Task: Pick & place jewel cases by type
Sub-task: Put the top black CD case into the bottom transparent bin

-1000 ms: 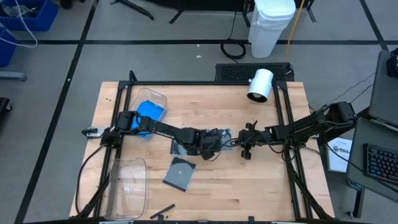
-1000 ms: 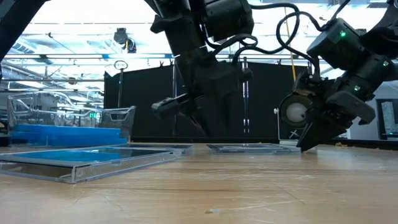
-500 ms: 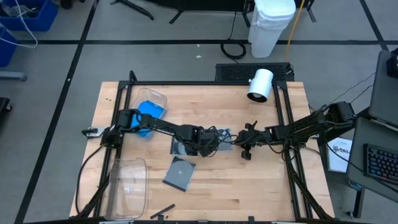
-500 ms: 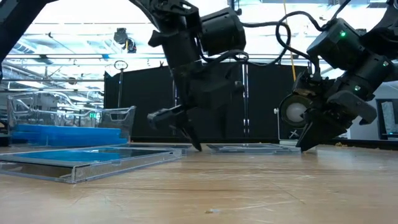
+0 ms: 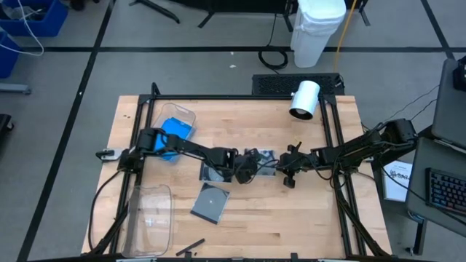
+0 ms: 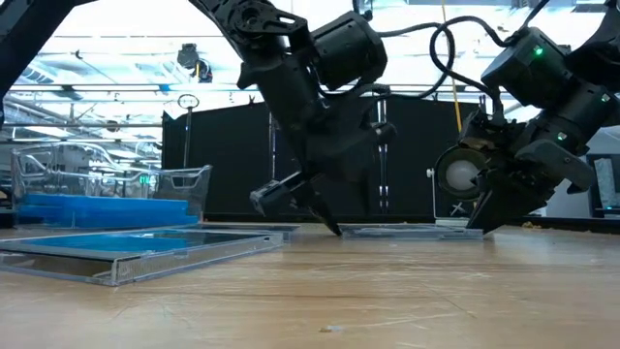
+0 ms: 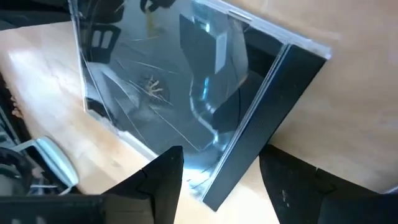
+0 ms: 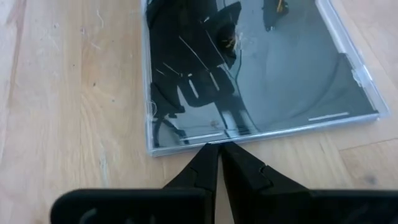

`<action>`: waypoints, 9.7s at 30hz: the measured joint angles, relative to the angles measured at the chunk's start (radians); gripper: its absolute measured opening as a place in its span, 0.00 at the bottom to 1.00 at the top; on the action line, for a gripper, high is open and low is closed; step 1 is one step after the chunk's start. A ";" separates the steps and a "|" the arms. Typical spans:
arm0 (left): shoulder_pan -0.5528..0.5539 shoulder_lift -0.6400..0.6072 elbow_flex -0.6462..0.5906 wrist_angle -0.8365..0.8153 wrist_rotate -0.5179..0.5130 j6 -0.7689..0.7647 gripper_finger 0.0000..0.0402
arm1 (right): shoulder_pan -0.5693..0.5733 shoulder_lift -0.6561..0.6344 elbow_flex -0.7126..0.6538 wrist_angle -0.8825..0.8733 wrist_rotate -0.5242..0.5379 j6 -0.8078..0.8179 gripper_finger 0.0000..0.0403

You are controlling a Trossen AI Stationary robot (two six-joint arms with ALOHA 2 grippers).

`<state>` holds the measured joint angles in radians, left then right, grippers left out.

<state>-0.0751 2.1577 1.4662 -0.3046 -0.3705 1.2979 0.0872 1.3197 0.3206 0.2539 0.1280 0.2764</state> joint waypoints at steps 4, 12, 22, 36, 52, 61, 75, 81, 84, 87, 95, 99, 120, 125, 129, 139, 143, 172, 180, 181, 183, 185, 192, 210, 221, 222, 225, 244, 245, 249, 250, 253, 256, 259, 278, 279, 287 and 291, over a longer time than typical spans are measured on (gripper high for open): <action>-0.011 0.003 0.021 -0.017 -0.056 0.036 0.53 | 0.000 0.000 0.000 0.003 0.001 0.001 0.04; -0.028 -0.005 0.042 -0.046 -0.105 0.029 0.53 | 0.000 0.000 0.000 0.003 0.003 -0.001 0.04; -0.046 -0.099 0.045 -0.084 -0.012 -0.047 0.53 | 0.000 0.000 -0.023 0.037 0.006 0.007 0.04; -0.043 -0.124 0.055 0.245 0.076 -0.054 0.52 | -0.002 0.003 -0.026 0.112 0.008 0.013 0.04; 0.003 -0.124 0.051 0.157 0.181 -0.110 0.53 | -0.002 0.002 -0.027 0.112 0.007 0.010 0.04; 0.015 -0.124 0.050 0.210 0.200 -0.127 0.53 | -0.001 0.001 -0.028 0.119 0.006 0.006 0.04; 0.032 -0.099 0.035 0.154 0.216 -0.131 0.53 | -0.008 -0.270 -0.026 0.060 0.185 -0.107 0.01; 0.033 -0.107 0.044 0.114 0.184 -0.160 0.53 | 0.006 -0.439 -0.026 0.036 0.179 -0.196 0.00; 0.034 -0.106 0.043 0.063 0.225 -0.198 0.53 | 0.021 -0.478 -0.026 -0.056 0.185 -0.212 0.00; 0.032 -0.113 0.047 -0.011 0.292 -0.267 0.53 | 0.015 -0.494 -0.026 -0.240 0.254 -0.210 0.00; 0.003 -0.050 0.048 0.037 0.347 -0.512 0.53 | -0.096 -0.435 -0.027 -0.447 0.397 -0.108 0.02; 0.011 0.006 0.046 0.057 0.318 -0.587 0.53 | -0.158 -0.359 -0.028 -0.473 0.369 -0.065 0.01; 0.025 0.127 0.049 0.257 0.160 -0.476 0.53 | -0.192 -0.167 -0.028 -0.236 0.072 -0.016 0.01; 0.024 0.125 0.049 0.149 0.091 -0.391 0.53 | -0.192 -0.166 -0.028 -0.247 0.079 -0.004 0.01; 0.022 0.125 0.049 0.130 0.078 -0.405 0.53 | -0.192 -0.166 -0.027 -0.240 0.079 -0.009 0.01; 0.018 0.127 0.043 0.251 -0.014 -0.309 0.53 | -0.187 -0.164 -0.032 -0.197 0.076 -0.007 0.01; 0.005 0.121 0.042 0.299 -0.098 -0.179 0.53 | -0.185 -0.164 -0.032 -0.201 0.098 0.000 0.01; 0.008 0.092 0.022 0.269 -0.210 -0.062 0.53 | -0.185 -0.166 -0.027 -0.211 0.067 -0.002 0.01; -0.001 0.083 0.020 0.273 -0.182 -0.051 0.53 | -0.185 -0.165 -0.027 -0.201 0.069 -0.002 0.01; -0.001 0.082 0.020 0.270 -0.180 -0.053 0.53 | -0.185 -0.165 -0.027 -0.201 0.069 -0.002 0.01; -0.001 0.081 0.021 0.259 -0.176 -0.065 0.53 | -0.185 -0.165 -0.027 -0.198 0.066 -0.003 0.01; -0.001 0.079 0.021 0.252 -0.179 -0.077 0.53 | -0.185 -0.164 -0.028 -0.190 0.064 -0.003 0.01; -0.008 0.078 0.021 0.255 -0.219 -0.027 0.53 | -0.185 -0.164 -0.028 -0.185 0.061 -0.011 0.01; -0.046 -0.005 0.037 0.490 -0.205 0.029 0.52 | -0.186 -0.164 -0.028 -0.167 0.046 0.000 0.01; 0.029 -0.005 0.032 0.630 -0.168 0.059 0.52 | -0.176 -0.161 -0.022 0.075 -0.114 -0.014 0.01; 0.036 -0.005 0.032 0.629 -0.161 0.050 0.52 | -0.173 -0.161 -0.022 0.085 -0.107 -0.023 0.01; 0.050 -0.005 0.031 0.628 -0.149 0.025 0.53 | -0.168 -0.160 -0.023 0.103 -0.103 -0.048 0.01; 0.054 -0.003 0.029 0.617 -0.046 0.036 0.53 | -0.169 -0.160 -0.026 0.102 -0.084 -0.052 0.01; 0.053 -0.003 0.029 0.613 -0.045 0.036 0.53 | -0.169 -0.160 -0.026 0.102 -0.085 -0.052 0.01; 0.048 -0.003 0.029 0.610 -0.040 0.025 0.53 | -0.168 -0.161 -0.026 0.115 -0.096 -0.069 0.01; 0.046 -0.003 0.028 0.610 -0.037 0.024 0.53 | -0.165 -0.164 -0.027 0.124 -0.114 -0.087 0.01; 0.046 -0.003 0.028 0.610 -0.038 0.020 0.53 | -0.140 -0.182 -0.027 0.176 -0.169 -0.142 0.01; 0.046 -0.003 0.027 0.609 -0.039 0.017 0.53 | -0.117 -0.217 -0.026 0.196 -0.177 -0.180 0.01; 0.046 -0.003 0.027 0.610 -0.040 0.006 0.53 | -0.111 -0.249 -0.026 0.179 -0.174 -0.184 0.01; 0.048 -0.003 0.026 0.610 -0.073 0.005 0.53 | -0.020 -0.475 0.128 -0.186 -0.109 -0.337 0.01; 0.048 -0.003 0.026 0.610 -0.073 0.004 0.53 | -0.008 -0.483 0.164 -0.245 -0.076 -0.366 0.01; 0.048 -0.003 0.026 0.610 -0.074 0.005 0.53 | 0.015 -0.463 0.454 -0.670 0.152 -0.680 0.04; 0.048 -0.003 0.026 0.610 -0.075 0.004 0.53 | -0.007 -0.407 0.570 -0.778 0.234 -0.782 0.17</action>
<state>-0.0273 2.1548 1.4921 0.3058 -0.4450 1.3018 0.0799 0.9128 0.8911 -0.5241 0.3616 -0.5054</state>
